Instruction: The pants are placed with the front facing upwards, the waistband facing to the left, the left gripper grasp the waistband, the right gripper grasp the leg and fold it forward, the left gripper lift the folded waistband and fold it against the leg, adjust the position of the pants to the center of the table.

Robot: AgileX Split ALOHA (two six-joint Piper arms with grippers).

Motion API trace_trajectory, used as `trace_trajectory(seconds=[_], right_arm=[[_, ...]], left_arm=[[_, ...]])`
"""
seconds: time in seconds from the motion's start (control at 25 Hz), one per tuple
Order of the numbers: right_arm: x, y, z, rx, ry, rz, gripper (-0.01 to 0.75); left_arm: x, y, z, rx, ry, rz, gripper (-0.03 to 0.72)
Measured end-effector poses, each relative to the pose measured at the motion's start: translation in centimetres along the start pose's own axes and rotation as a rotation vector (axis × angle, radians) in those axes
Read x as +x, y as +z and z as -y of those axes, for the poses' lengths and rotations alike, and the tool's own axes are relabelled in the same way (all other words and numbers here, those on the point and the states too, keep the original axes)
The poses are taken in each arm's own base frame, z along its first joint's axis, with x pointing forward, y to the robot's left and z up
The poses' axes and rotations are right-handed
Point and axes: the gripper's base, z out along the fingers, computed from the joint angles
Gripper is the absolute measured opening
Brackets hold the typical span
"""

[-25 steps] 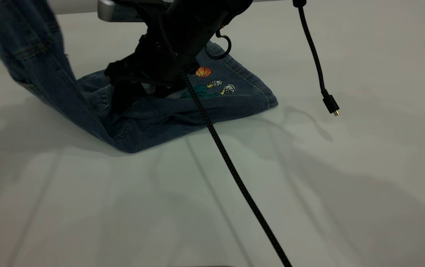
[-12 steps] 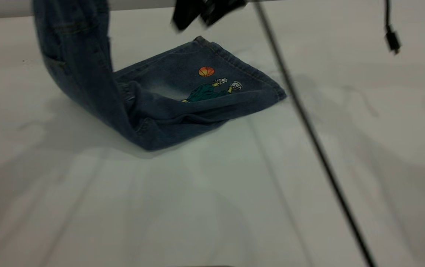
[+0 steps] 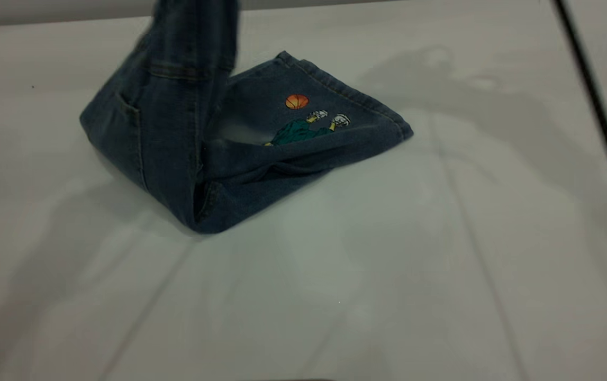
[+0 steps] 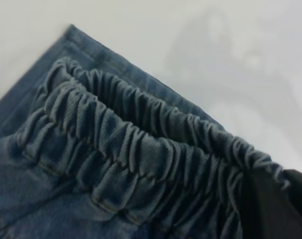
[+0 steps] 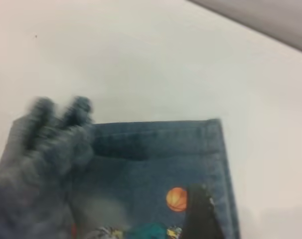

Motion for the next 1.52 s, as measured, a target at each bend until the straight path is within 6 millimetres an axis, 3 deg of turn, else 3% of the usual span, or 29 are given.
trace_trajectory(seconds=[0.28, 0.44, 0.52, 0.76, 0.92, 1.04, 1.12, 1.28, 1.44, 1.52], right_arm=[[-1.1, -3.1, -1.2, 0.006, -0.045, 0.013, 0.416], [-1.0, -3.7, -1.6, -0.005, -0.031, -0.015, 0.416], [-0.6, -3.7, -1.7, -0.025, -0.023, -0.057, 0.416], [0.0, -4.2, -2.4, -0.073, -0.023, -0.137, 0.416], [-0.6, -5.9, -3.0, -0.048, -0.050, -0.113, 0.416], [-0.9, -7.0, -3.4, -0.033, -0.035, -0.100, 0.416], [-0.7, -6.7, -3.8, -0.045, -0.016, -0.126, 0.416], [0.6, -3.6, -5.4, -0.101, -0.014, -0.228, 0.416], [2.1, 1.2, -9.0, -0.149, -0.030, -0.297, 0.416], [3.3, 4.1, -11.3, -0.158, -0.041, -0.327, 0.416]], left_arm=[[0.7, 7.8, -0.1, 0.007, 0.011, -0.085, 0.055], [1.8, 10.5, -1.0, 0.011, 0.004, -0.143, 0.105], [1.9, 10.8, -1.1, 0.018, 0.029, -0.155, 0.181], [0.5, 9.9, 0.0, 0.065, 0.109, -0.142, 0.521], [-1.8, 6.1, 1.8, 0.077, 0.238, -0.097, 0.610], [-3.7, 1.5, 3.2, 0.031, 0.384, -0.058, 0.605], [-4.9, -2.1, 4.1, -0.021, 0.439, -0.020, 0.591], [-6.7, -9.5, 5.4, -0.171, 0.495, 0.097, 0.579], [-7.4, -16.2, 6.4, -0.278, 0.499, 0.227, 0.579], [-7.2, -18.5, 6.7, -0.307, 0.503, 0.254, 0.578]])
